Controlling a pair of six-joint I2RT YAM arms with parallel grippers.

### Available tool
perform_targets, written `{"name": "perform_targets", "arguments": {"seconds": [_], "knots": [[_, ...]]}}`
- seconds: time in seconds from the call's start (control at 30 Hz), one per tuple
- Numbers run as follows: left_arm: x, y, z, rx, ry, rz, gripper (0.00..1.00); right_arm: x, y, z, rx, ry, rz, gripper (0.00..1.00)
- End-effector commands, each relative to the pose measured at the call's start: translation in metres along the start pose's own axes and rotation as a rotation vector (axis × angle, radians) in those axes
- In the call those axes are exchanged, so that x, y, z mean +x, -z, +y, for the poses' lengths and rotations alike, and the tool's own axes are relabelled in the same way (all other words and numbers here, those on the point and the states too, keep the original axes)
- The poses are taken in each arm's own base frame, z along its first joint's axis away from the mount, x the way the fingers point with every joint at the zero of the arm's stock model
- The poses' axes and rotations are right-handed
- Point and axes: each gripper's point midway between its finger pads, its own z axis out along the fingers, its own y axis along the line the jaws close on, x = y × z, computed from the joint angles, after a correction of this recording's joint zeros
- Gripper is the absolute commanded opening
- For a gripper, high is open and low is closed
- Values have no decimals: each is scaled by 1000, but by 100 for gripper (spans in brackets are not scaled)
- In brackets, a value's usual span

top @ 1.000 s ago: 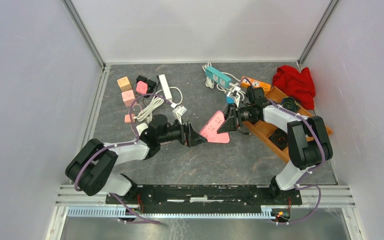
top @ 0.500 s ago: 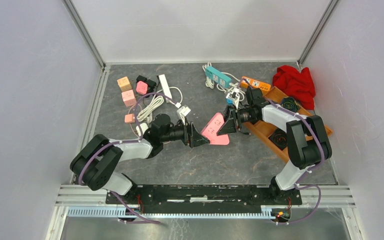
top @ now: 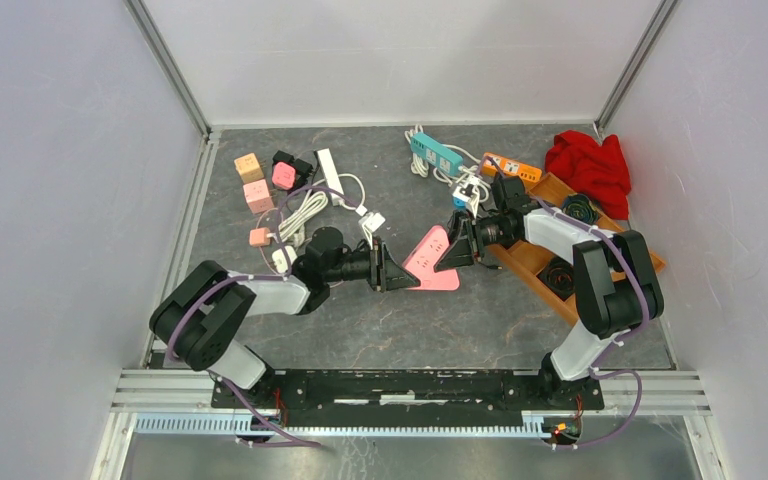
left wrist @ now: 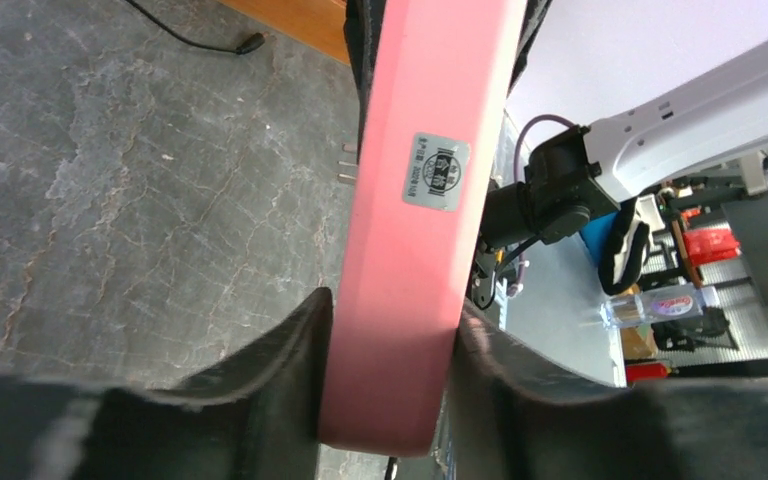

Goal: Pull the plug off the socket
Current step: Place the socket at the center of the board.

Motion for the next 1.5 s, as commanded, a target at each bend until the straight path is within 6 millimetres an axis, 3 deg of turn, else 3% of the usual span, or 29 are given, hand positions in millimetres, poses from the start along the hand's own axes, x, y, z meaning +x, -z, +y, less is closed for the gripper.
{"name": "perform_targets", "arguments": {"seconds": [0.0,0.07,0.13,0.27,0.47,0.63,0.7,0.93,1.2,1.47], "knots": [[-14,-6,-21,91,-24,-8,34,-14,-2,6,-47,47,-17,0],[-13,-7,-22,100,-17,2,12,-14,-2,6,-47,46,-16,0],[-14,-7,-22,104,-16,4,2,-14,-2,6,-48,46,-17,0],[-15,-4,-26,107,-38,-7,2,-15,-2,8,-53,51,-18,13],[-13,6,-28,67,-68,-8,2,-15,-1,16,-62,123,-16,60],[-10,20,-26,-10,-82,-16,2,-13,0,24,-73,221,-22,75],[-9,26,-26,-47,-83,-10,2,-12,0,25,-74,231,-23,98],[-11,56,-29,-187,-122,-40,2,-9,0,28,-80,268,-27,98],[-14,88,-19,-382,-111,-87,2,-8,0,33,-81,314,-29,98],[-34,120,-11,-520,-99,-291,2,-6,0,31,-83,304,-28,98]]}}
